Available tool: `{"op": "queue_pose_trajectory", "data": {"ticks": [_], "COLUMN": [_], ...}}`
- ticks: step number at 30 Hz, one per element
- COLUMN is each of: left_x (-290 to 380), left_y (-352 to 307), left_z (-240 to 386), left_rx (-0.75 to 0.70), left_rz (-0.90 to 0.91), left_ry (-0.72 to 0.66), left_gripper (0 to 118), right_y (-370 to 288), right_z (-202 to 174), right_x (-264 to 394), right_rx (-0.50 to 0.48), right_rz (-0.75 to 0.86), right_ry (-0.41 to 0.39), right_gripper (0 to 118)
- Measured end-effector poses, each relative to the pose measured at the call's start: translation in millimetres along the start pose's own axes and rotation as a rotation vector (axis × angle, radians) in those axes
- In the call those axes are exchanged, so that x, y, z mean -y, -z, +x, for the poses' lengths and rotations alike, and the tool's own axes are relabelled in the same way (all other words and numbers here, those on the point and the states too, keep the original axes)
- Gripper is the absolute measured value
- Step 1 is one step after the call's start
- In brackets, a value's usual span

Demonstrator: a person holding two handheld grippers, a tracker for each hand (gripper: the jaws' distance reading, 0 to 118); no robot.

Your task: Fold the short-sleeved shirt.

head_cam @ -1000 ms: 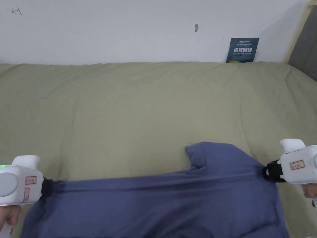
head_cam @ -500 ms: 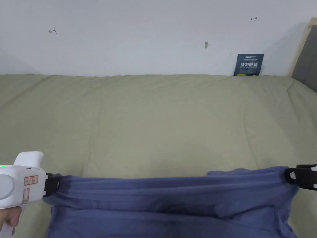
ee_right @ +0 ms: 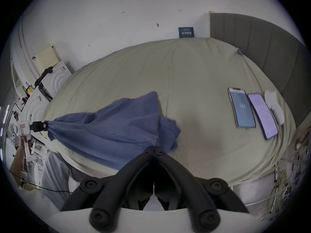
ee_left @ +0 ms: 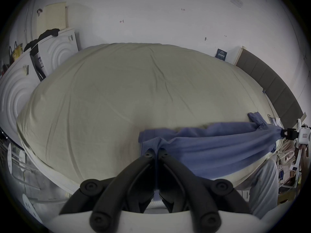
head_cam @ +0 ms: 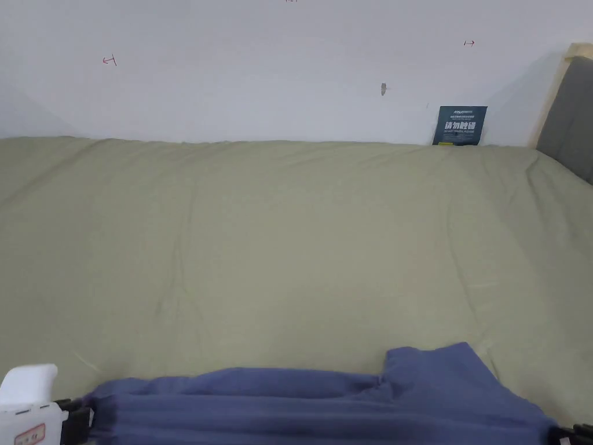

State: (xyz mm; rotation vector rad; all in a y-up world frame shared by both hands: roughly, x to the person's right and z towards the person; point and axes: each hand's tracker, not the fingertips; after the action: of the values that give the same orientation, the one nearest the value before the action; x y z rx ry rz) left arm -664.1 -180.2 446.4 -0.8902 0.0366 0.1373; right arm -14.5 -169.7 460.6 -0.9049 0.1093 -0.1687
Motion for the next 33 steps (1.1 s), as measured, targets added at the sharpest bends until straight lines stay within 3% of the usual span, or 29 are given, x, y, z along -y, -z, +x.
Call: {"op": "queue_pose_trajectory", "data": {"ticks": [10,12,13,15,16,17,22,24,25,26,27,28,29,31,33], "left_x": [25.1,26.6,25.1,23.1,22.9,11.2,1.4,-4.9,-0.8,-1.9,-3.1,-3.4,-1.8,-1.3,6.6], "left_y": [13.0,12.1,7.8,5.1,-7.2,-15.8,-48.4,-64.8,-48.8,-49.0,-50.2,-81.1,-86.2,-83.2,-127.0], "left_z": [-2.3,-3.2,0.3,1.7,2.6,-0.6,35.3,50.6,35.5,35.4,36.9,55.8,58.6,57.6,100.4], "left_rx": [-0.006,0.011,0.004,-0.029,-0.004,0.009,-0.010,-0.010,-0.005,-0.008,0.024,0.011,-0.017,-0.049,-0.067], "left_rz": [-0.024,-0.025,-0.021,-0.019,0.039,0.058,0.161,0.227,0.254,0.277,0.312,0.344,0.377,0.430,0.512], "left_ry": [0.015,0.017,0.020,0.029,0.001,-0.019,0.022,0.047,0.060,0.057,0.063,0.053,0.054,0.119,0.124], "left_gripper": [0,18,18,103,118,112,111,99,82,34,0,0,0,0,0], "right_y": [33.5,34.3,31.6,19.0,13.7,6.3,-15.3,-29.1,-34.8,-36.1,-41.7,-45.8,-50.6,-60.9,-63.2], "right_z": [23.5,25.8,23.6,8.1,5.4,2.2,-32.8,-51.2,-59.2,-63.7,-72.6,-81.4,-89.8,-110.4,-122.1], "right_x": [20.1,18.7,17.0,17.1,17.0,15.0,4.6,2.9,2.1,1.1,2.3,3.3,5.7,7.3,8.7], "right_rx": [0.007,0.002,0.023,0.079,0.070,0.046,0.047,0.034,0.042,0.051,0.068,0.085,0.132,0.128,0.148], "right_rz": [-0.049,-0.039,-0.034,-0.034,-0.005,0.050,0.094,0.199,0.232,0.264,0.324,0.367,0.435,0.472,0.512], "right_ry": [0.002,0.018,0.020,0.002,0.005,0.008,0.003,0.007,0.000,-0.026,-0.050,-0.056,-0.062,-0.107,-0.121], "right_gripper": [2,25,25,100,117,118,118,116,109,73,24,0,0,0,0]}}
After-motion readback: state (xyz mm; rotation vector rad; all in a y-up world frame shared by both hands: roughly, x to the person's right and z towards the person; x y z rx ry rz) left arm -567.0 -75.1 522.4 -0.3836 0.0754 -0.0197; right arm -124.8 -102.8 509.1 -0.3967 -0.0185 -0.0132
